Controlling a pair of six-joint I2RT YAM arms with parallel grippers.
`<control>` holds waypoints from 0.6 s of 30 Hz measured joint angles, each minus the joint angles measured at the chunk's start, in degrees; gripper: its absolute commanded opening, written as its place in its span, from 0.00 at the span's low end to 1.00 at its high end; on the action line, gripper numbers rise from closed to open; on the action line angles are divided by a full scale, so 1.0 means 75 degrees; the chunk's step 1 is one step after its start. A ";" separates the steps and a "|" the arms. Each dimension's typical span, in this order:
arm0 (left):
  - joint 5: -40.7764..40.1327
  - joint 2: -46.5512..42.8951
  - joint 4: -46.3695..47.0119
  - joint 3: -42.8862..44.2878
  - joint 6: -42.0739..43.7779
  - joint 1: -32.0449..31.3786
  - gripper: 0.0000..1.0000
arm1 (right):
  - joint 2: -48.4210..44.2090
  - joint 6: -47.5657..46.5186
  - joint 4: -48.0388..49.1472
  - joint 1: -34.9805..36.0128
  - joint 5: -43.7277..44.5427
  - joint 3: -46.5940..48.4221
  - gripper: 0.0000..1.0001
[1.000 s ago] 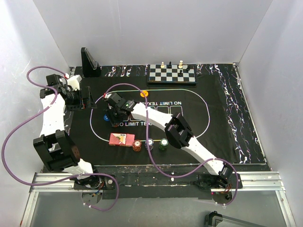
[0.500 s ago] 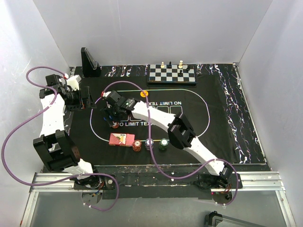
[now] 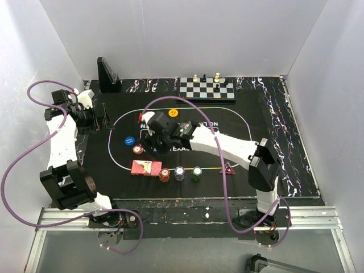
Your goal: Distribute texas hold em gaming equipment
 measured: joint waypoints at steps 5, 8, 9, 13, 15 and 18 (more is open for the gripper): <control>0.0003 -0.0023 -0.0015 0.0000 -0.0082 0.0003 1.00 | -0.0099 0.0146 0.0108 0.0466 0.0015 -0.1399 0.90; 0.0003 -0.0050 -0.0090 0.0000 -0.0082 0.0003 1.00 | -0.0058 0.0262 0.0087 0.0597 -0.0012 -0.1839 0.91; 0.0000 -0.0064 -0.0117 0.0000 -0.0082 0.0003 1.00 | -0.0047 0.0289 0.0087 0.0603 -0.0012 -0.1874 0.91; 0.0000 -0.0187 -0.0184 0.0003 -0.0082 0.0003 1.00 | -0.0044 0.0338 0.0245 0.0603 -0.0012 -0.1909 0.92; 0.0000 -0.0245 -0.0192 0.0006 -0.0079 0.0003 1.00 | -0.0026 0.0376 0.0367 0.0600 -0.0026 -0.1941 0.92; 0.0000 -0.0271 -0.0201 0.0015 -0.0082 0.0003 1.00 | 0.0099 0.0431 0.0478 0.0603 -0.0067 -0.1944 0.92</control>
